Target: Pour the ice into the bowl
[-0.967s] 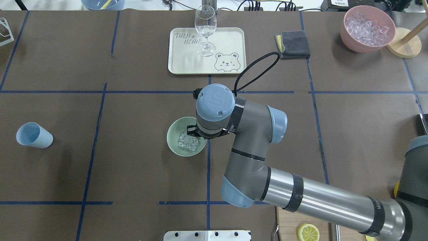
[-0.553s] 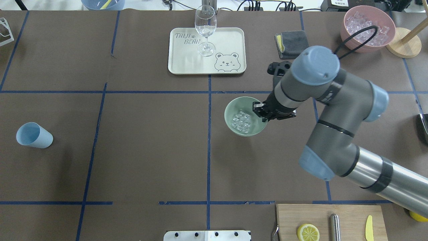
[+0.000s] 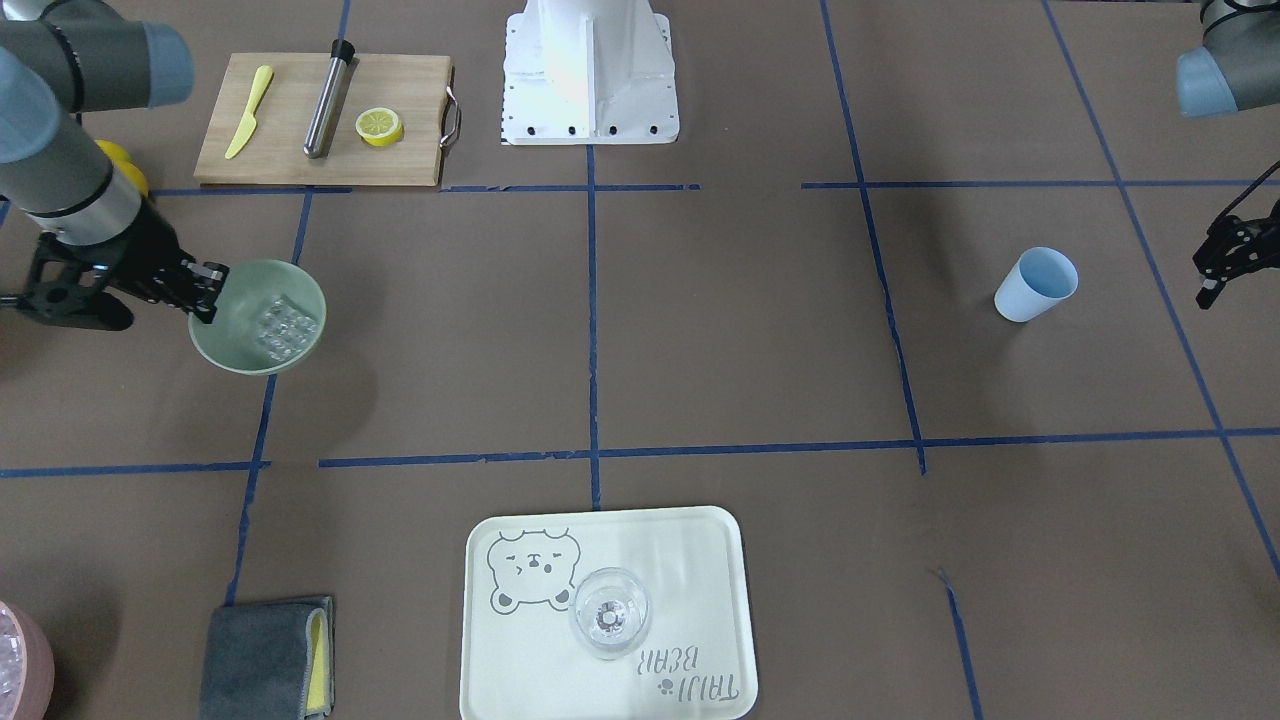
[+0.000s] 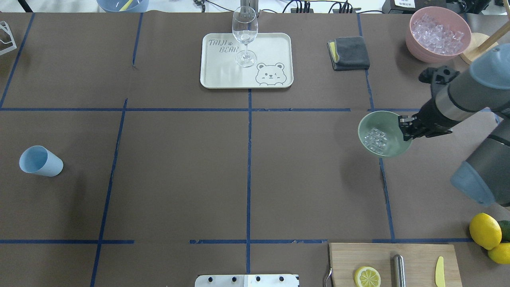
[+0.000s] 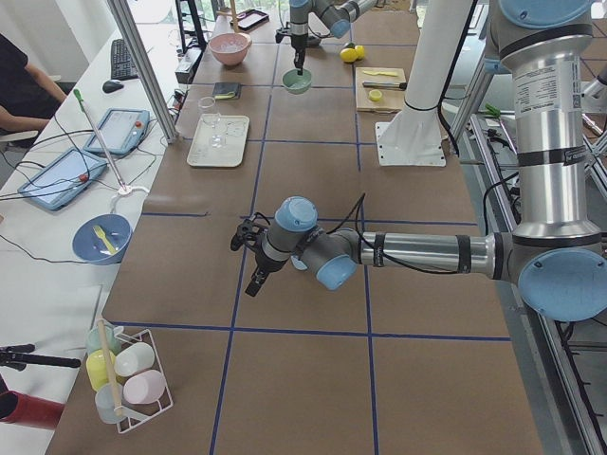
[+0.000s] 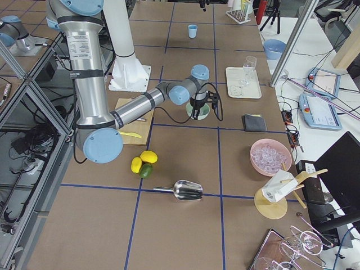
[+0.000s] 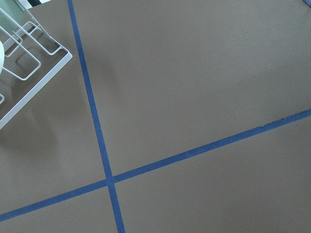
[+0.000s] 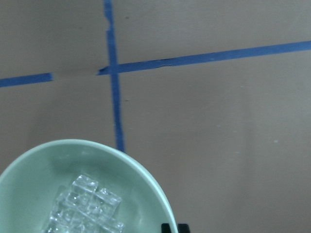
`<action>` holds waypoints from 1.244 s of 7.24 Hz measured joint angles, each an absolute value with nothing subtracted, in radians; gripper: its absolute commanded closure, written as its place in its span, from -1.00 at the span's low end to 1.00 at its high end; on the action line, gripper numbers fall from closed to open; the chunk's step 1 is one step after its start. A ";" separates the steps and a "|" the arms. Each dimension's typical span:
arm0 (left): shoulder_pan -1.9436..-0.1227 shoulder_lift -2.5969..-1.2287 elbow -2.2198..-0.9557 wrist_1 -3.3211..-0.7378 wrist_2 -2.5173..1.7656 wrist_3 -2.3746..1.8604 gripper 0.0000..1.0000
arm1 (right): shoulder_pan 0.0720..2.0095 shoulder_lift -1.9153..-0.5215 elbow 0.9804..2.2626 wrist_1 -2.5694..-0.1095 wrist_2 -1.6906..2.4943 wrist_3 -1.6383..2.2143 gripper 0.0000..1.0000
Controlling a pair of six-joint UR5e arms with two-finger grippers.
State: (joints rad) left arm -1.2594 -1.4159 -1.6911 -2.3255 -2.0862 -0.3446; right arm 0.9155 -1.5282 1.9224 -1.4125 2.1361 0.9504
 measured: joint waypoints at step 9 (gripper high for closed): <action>-1.259 -1.416 -1.697 -2.326 -2.086 -0.345 -1.00 | 0.963 -1.735 1.779 -1.051 2.189 0.936 1.00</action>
State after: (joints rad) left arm -1.2594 -1.4159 -1.6966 -2.3255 -2.0862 -0.3452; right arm 0.9626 -1.7349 1.7788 -1.0508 2.1889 0.9355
